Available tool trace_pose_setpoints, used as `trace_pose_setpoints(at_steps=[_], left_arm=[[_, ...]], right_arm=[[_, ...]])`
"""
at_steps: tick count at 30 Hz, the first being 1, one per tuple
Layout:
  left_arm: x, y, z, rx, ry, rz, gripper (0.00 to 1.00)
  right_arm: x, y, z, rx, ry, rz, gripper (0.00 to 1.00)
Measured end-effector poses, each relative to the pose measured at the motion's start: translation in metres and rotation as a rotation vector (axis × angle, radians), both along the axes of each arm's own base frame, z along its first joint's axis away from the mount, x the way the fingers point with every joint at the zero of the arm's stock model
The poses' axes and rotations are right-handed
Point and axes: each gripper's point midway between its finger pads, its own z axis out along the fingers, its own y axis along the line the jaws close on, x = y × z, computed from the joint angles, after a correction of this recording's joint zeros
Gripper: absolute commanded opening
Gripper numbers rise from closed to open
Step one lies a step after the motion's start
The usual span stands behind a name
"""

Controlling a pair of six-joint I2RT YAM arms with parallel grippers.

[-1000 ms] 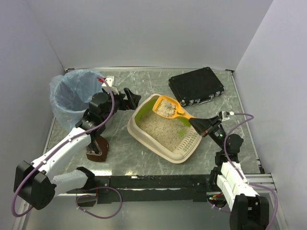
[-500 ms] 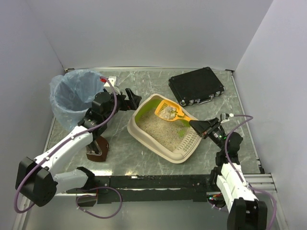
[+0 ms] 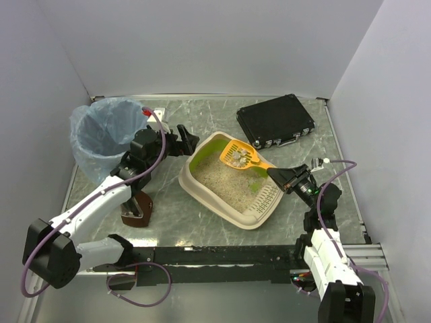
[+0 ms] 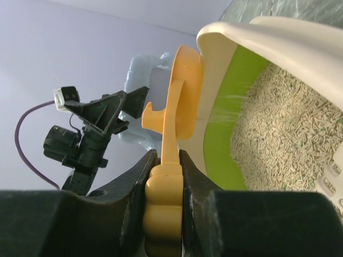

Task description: Clean the litter box

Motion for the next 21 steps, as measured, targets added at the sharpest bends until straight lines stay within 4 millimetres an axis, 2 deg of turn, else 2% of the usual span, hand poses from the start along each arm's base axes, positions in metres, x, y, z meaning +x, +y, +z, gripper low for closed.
trace_pose_setpoints(at_steps=[6, 16, 21], left_arm=[[0.001, -0.003, -0.009, 0.010, 0.022, -0.014, 0.97], [-0.001, -0.004, -0.011, 0.013, 0.031, -0.024, 0.97], [-0.001, -0.004, -0.012, 0.015, 0.035, -0.024, 0.97]], right_arm=[[0.001, -0.001, -0.002, -0.023, -0.010, -0.016, 0.00], [0.007, -0.003, -0.008, -0.021, 0.017, -0.025, 0.00], [0.008, 0.005, -0.007, 0.005, 0.022, 0.015, 0.00]])
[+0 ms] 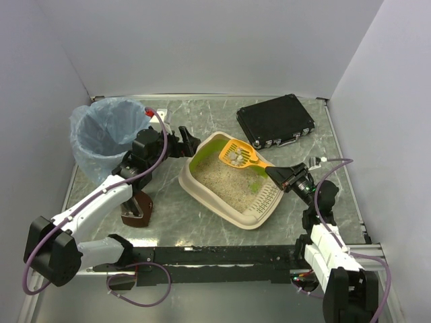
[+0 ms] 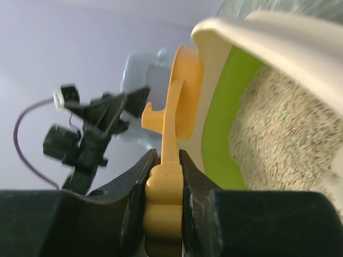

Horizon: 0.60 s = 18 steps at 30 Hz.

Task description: Clean the litter box

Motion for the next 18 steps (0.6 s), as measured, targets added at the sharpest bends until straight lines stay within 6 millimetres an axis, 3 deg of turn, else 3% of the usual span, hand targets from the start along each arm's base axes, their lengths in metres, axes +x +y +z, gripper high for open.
trace_pose_setpoints(at_steps=[6, 14, 18], left_arm=[[0.000, 0.000, -0.001, 0.000, 0.002, -0.001, 0.97], [0.001, -0.004, -0.007, 0.003, 0.020, -0.013, 0.97], [-0.001, -0.005, -0.008, 0.004, 0.024, -0.020, 0.97]], right_arm=[[-0.001, 0.002, -0.007, -0.009, 0.029, 0.015, 0.00], [0.002, 0.000, 0.003, -0.032, -0.003, 0.010, 0.00], [0.003, 0.002, -0.002, -0.022, 0.028, 0.029, 0.00]])
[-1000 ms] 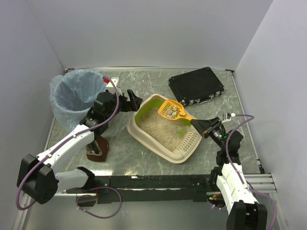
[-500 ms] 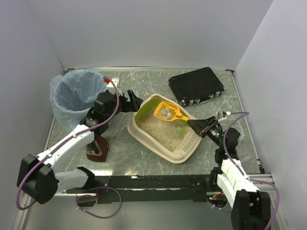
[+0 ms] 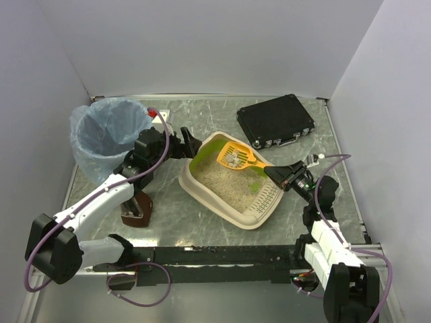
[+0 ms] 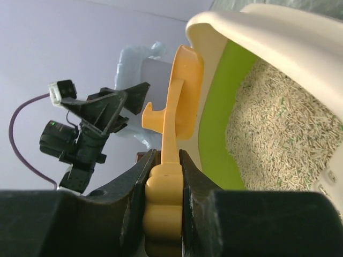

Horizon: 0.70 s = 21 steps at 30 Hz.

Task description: Clean the litter box

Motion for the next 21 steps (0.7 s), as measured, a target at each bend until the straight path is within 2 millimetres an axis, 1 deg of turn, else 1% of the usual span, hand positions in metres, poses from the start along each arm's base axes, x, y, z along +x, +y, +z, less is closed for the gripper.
trace_pose_setpoints(at_steps=[5, 8, 11, 14, 15, 17, 18, 21], left_arm=[[-0.003, -0.002, 0.004, -0.011, -0.005, -0.013, 0.97], [-0.006, -0.004, 0.007, -0.018, -0.010, -0.017, 0.97], [-0.007, -0.005, 0.009, -0.021, -0.013, -0.021, 0.97], [-0.008, -0.005, 0.009, -0.021, -0.013, -0.023, 0.97], [-0.008, -0.005, 0.009, -0.021, -0.013, -0.022, 0.97], [-0.008, -0.005, 0.009, -0.021, -0.012, -0.023, 0.97], [-0.008, -0.005, 0.009, -0.022, -0.012, -0.023, 0.97], [-0.011, -0.006, 0.008, -0.024, -0.012, -0.026, 0.97]], right_arm=[[-0.004, 0.013, -0.001, -0.003, 0.020, 0.074, 0.00], [0.000, 0.007, 0.000, -0.012, 0.016, 0.051, 0.00], [-0.001, 0.008, -0.002, -0.004, 0.029, 0.071, 0.00], [0.005, -0.002, -0.002, 0.000, 0.032, 0.034, 0.00], [0.005, 0.000, -0.002, 0.003, 0.031, 0.039, 0.00], [0.000, 0.012, -0.001, 0.003, 0.031, 0.092, 0.00], [-0.002, 0.014, -0.001, 0.004, 0.031, 0.105, 0.00], [0.002, 0.005, 0.000, 0.004, 0.025, 0.072, 0.00]])
